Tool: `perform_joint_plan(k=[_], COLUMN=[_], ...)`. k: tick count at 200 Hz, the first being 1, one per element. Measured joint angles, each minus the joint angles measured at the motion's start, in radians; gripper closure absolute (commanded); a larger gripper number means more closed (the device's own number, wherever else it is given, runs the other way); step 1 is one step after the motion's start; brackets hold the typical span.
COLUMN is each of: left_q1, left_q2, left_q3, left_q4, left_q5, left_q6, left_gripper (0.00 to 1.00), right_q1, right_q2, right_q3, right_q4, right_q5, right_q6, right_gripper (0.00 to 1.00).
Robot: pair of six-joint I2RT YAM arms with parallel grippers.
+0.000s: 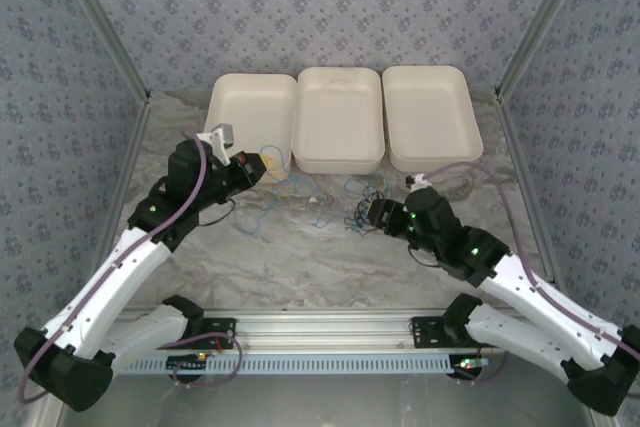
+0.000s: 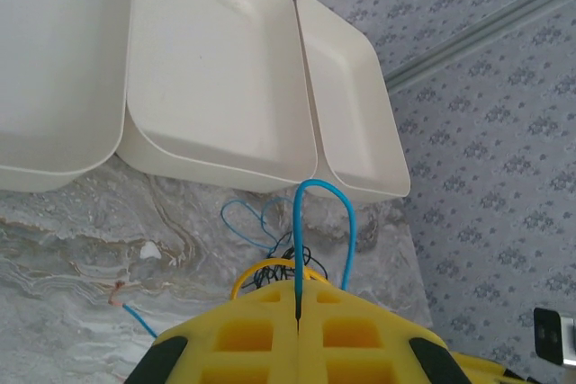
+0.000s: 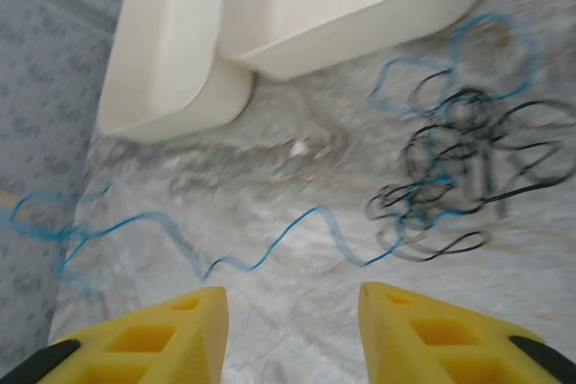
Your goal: Untangle the cables
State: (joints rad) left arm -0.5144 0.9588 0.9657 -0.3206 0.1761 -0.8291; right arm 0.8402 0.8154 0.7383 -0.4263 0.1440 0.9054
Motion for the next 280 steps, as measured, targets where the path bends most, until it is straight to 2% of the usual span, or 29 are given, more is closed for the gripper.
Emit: perform_joint_plan(k=[31,63,75,116,136,177,203,217,233,244,252,280], left_q1=[-0.026,-0.046,-0.052,-0.071,-0.085,-0.108,-0.109,-0.109,-0.108,-0.109,-0.109,-0.107], left_q2=[0.014,0.015,0.018,0.019,0.019,0.019,0.019,0.019,0.021,0.025,0.031,0.064], left_q3=[-0.015,-0.016,-0.016,-0.016,-0.016,-0.016,-0.016,-0.016,-0.016,-0.016,-0.016,0.0], left_q4=[0.011,0.024,0.029,0.031,0.031,0.031,0.031,0.031,0.031,0.031,0.03,0.017], left_q5=[-0.008,-0.012,-0.012,-0.019,-0.023,-0.034,-0.036,-0.038,-0.043,-0.05,-0.055,-0.08], left_q6=[-0.013,-0.029,-0.035,-0.048,-0.053,-0.054,-0.055,-0.055,-0.055,-0.055,-0.055,-0.051], left_gripper=[1.0,1.0,1.0,1.0,1.0,1.0,1.0,1.0,1.0,1.0,1.0,1.0], right_q1=[0.236,0.36,0.377,0.393,0.385,0.35,0.328,0.312,0.298,0.291,0.291,0.302], right_q2=[0.154,0.361,0.428,0.571,0.618,0.737,0.769,0.769,0.769,0.771,0.771,0.768], right_q3=[-0.02,-0.01,0.005,0.095,0.13,0.157,0.173,0.182,0.193,0.199,0.201,0.197], right_q4=[0.201,0.385,0.425,0.48,0.493,0.547,0.556,0.567,0.584,0.592,0.597,0.603], right_q5=[0.041,0.086,0.11,0.27,0.323,0.335,0.34,0.339,0.338,0.336,0.333,0.331], right_q6=[-0.023,-0.081,-0.108,-0.219,-0.273,-0.328,-0.343,-0.352,-0.353,-0.357,-0.356,-0.345], right_gripper=[0.42,0.39,0.37,0.21,0.23,0.29,0.4,0.49,0.69,0.89,1.0,1.0])
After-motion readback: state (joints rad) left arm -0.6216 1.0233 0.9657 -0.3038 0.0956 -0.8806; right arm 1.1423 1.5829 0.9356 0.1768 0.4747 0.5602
